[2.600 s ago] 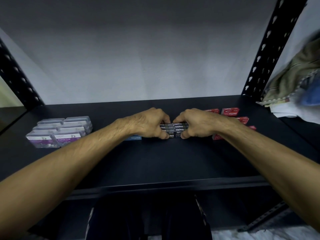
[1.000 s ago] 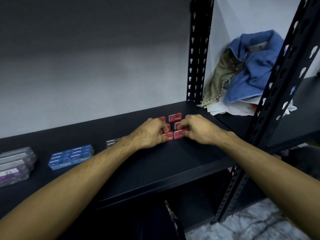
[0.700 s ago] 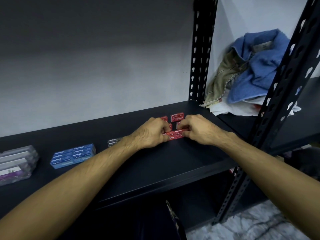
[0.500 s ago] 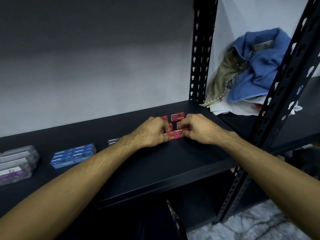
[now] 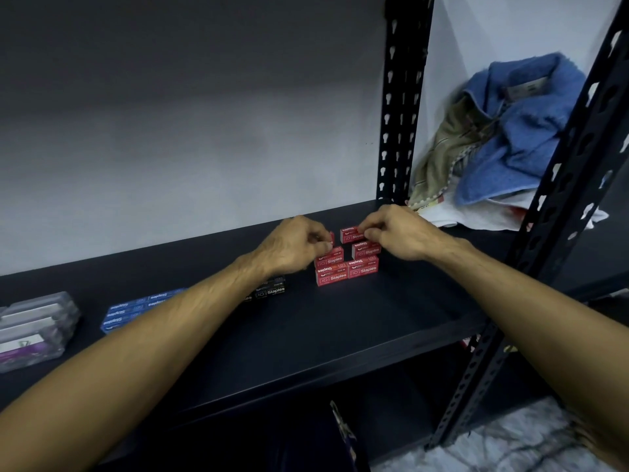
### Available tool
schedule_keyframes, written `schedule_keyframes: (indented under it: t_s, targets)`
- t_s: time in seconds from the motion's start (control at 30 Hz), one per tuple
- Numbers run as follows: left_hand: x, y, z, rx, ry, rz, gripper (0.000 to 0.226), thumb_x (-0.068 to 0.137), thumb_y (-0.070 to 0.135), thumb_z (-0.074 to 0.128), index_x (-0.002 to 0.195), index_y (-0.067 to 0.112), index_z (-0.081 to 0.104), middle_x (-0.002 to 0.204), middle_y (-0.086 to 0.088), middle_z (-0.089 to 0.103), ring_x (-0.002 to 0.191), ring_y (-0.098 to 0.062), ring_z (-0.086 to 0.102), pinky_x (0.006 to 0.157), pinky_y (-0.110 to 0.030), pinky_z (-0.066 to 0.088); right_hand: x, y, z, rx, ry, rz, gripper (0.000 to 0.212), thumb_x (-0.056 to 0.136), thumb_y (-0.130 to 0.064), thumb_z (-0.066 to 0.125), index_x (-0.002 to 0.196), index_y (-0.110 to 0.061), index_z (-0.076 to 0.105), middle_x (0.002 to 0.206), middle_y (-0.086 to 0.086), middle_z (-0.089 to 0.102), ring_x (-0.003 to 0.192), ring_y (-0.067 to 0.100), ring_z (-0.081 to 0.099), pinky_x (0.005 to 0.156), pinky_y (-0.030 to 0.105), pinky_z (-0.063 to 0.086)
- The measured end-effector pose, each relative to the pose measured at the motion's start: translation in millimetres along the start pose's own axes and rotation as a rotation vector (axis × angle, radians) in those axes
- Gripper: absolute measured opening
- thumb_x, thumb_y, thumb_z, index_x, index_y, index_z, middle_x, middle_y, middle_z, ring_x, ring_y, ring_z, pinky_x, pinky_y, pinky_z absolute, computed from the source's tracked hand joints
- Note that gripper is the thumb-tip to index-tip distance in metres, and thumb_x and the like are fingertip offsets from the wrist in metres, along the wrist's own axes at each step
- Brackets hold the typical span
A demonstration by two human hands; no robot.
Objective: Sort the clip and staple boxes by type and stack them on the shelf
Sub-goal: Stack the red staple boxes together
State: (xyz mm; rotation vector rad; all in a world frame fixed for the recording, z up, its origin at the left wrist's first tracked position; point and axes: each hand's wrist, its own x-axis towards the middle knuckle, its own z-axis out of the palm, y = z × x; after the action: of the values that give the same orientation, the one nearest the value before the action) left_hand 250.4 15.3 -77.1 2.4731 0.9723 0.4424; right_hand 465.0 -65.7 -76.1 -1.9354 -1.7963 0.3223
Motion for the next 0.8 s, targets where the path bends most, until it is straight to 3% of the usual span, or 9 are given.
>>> schedule_keyframes:
  t_s: [0.17,0.33,0.5,0.63,0.8]
  targets:
    - [6.9,1.3,7.2,-0.035,-0.088,-0.008,0.016,0.093,0.028,0.066,0.106,0.021,0.072,0.087,0.008,0.071,0.051,0.005,0.061,0.052,-0.011,0.045,6.9,2.9,6.1,0.068,-0.045,0.026,0.020,0.097,-0.023,0.058,0.109,-0.029,0.073,0.104,-0.011,0.071,0.091,0.002,0.064,0.078,0.020,0.048]
    - [10.3,-1.7,9.3,-0.092,-0.091,-0.052,0.014,0.093,0.021,0.067,0.104,0.014,0.072,0.082,0.008,0.068,0.050,0.008,0.061,0.042,-0.007,0.041,8.3,6.0,9.3,0.098,-0.093,0.055,0.020,0.097,-0.022,0.059,0.110,-0.029,0.073,0.113,-0.009,0.069,0.100,0.006,0.063,0.089,0.024,0.048]
    - [8.0,-5.8,5.5,-0.072,-0.124,-0.073,0.013,0.093,0.019,0.066,0.104,0.014,0.073,0.088,-0.002,0.073,0.062,-0.009,0.065,0.049,-0.020,0.052,9.1,3.5,12.3,0.119,-0.139,0.045,0.018,0.097,-0.025,0.059,0.106,-0.031,0.074,0.108,-0.011,0.069,0.096,0.003,0.062,0.084,0.023,0.048]
    - [5.0,-6.5,2.1,-0.096,-0.154,-0.078,0.014,0.093,0.017,0.067,0.104,0.014,0.073,0.086,-0.004,0.074,0.061,-0.010,0.066,0.053,-0.024,0.055,9.8,-1.5,15.2,0.102,-0.173,0.019,0.019,0.097,-0.025,0.059,0.099,-0.035,0.074,0.095,-0.021,0.067,0.088,-0.002,0.061,0.075,0.019,0.044]
    - [3.8,-5.4,1.8,-0.129,-0.183,-0.078,0.013,0.092,0.018,0.068,0.103,0.015,0.074,0.085,-0.004,0.075,0.061,-0.010,0.067,0.053,-0.022,0.054,8.5,-7.5,16.5,0.093,-0.214,0.002,0.020,0.097,-0.027,0.057,0.092,-0.038,0.073,0.091,-0.018,0.069,0.085,-0.001,0.063,0.072,0.021,0.045]
